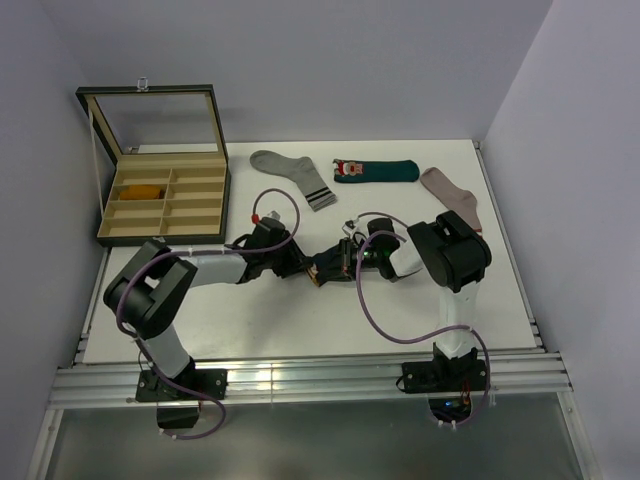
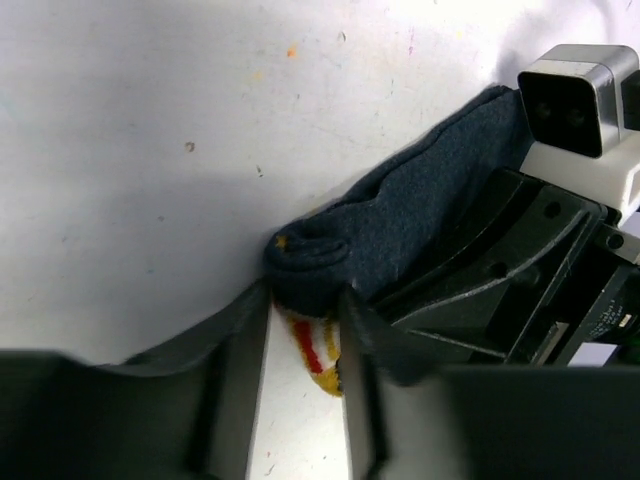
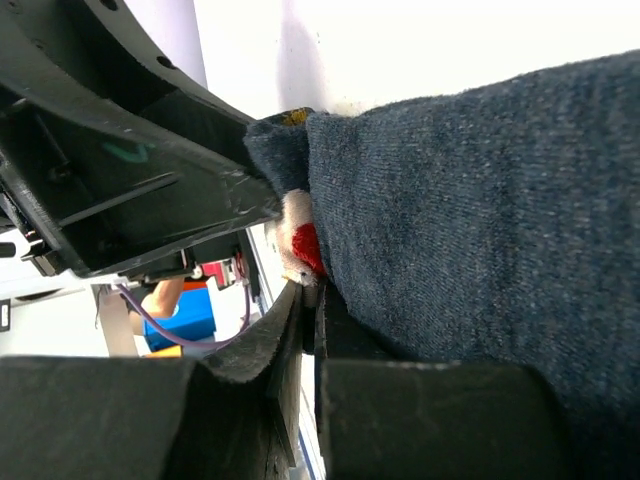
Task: Roll the socks
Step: Roll the sock at the center of the board.
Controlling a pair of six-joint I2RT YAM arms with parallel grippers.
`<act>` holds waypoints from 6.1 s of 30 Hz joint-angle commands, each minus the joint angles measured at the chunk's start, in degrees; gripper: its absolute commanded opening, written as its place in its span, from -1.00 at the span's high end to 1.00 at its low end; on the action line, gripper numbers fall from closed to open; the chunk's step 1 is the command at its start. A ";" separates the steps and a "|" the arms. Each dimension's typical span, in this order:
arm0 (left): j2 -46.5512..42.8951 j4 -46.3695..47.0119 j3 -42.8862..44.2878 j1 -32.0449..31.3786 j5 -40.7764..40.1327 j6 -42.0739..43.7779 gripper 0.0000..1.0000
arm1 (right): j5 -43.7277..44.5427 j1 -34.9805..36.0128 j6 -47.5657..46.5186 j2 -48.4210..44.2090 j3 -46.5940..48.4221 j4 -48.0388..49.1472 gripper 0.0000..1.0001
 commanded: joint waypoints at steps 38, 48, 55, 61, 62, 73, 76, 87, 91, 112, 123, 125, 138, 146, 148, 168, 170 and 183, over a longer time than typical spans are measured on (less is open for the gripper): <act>9.12 -28.44 19.89 -2.67 -6.92 7.75 0.99 | 65.12 28.99 -34.28 -24.78 2.85 -27.37 0.11; 9.74 -29.67 20.95 -2.67 -6.92 7.48 0.99 | 75.75 34.01 -36.57 -21.62 6.80 -30.96 0.12; 9.30 -30.02 21.04 -2.58 -7.36 7.22 0.99 | 79.19 34.71 -34.65 -17.75 8.57 -34.49 0.52; 6.40 -25.99 17.26 -1.35 -6.92 4.06 0.76 | 70.95 32.00 -31.49 -20.11 5.59 -33.97 1.00; 4.83 -24.76 15.95 -0.91 -7.53 3.62 0.71 | 65.79 29.73 -30.87 -20.81 4.71 -32.57 1.00; -6.34 -11.22 4.43 1.99 -6.92 -0.60 -0.57 | 16.99 8.81 -16.30 -13.45 -0.92 -16.31 1.00; -7.23 -9.11 2.93 1.99 -5.96 -0.16 -0.53 | 6.99 5.03 -8.40 -8.27 -1.36 -7.80 1.00; -3.89 -3.04 2.40 1.90 -1.56 0.72 -0.31 | 1.14 -1.32 2.82 0.97 -3.04 4.90 0.93; -2.48 -2.34 2.84 1.82 0.11 0.72 -0.26 | 2.28 -1.32 -0.09 0.80 -1.54 -0.46 0.93; 3.66 -7.08 5.65 0.15 -2.70 0.10 0.24 | 6.33 -1.23 -7.65 -0.96 5.05 -17.96 0.85; 6.48 -15.60 9.78 0.06 -5.43 1.68 0.66 | 23.59 2.71 -18.97 -14.48 5.40 -30.52 0.37; 6.66 -16.40 10.22 0.06 -5.34 2.38 0.71 | 29.06 4.30 -22.92 -19.66 5.40 -32.98 0.32; 7.98 -22.11 14.35 0.06 -3.58 5.55 0.74 | 53.09 18.98 -37.36 -27.86 5.66 -31.85 0.23; 8.51 -22.99 15.06 0.06 -2.70 5.64 0.74 | 55.19 21.97 -38.42 -23.81 4.70 -29.48 0.24; 8.77 -23.26 15.50 0.06 -2.61 5.81 0.74 | 55.63 22.49 -38.59 -22.50 5.05 -30.35 0.24; 7.28 -22.64 15.68 2.43 0.55 5.64 0.32 | 65.38 25.57 -36.13 -9.23 13.30 -44.06 0.15; 6.93 -22.47 15.32 2.78 0.81 5.55 0.21 | 65.13 25.57 -36.04 -7.99 13.84 -45.30 0.32; -7.38 -13.25 2.50 7.79 -0.94 -0.24 -0.50 | 40.89 22.94 -34.55 -7.20 20.95 -53.90 1.00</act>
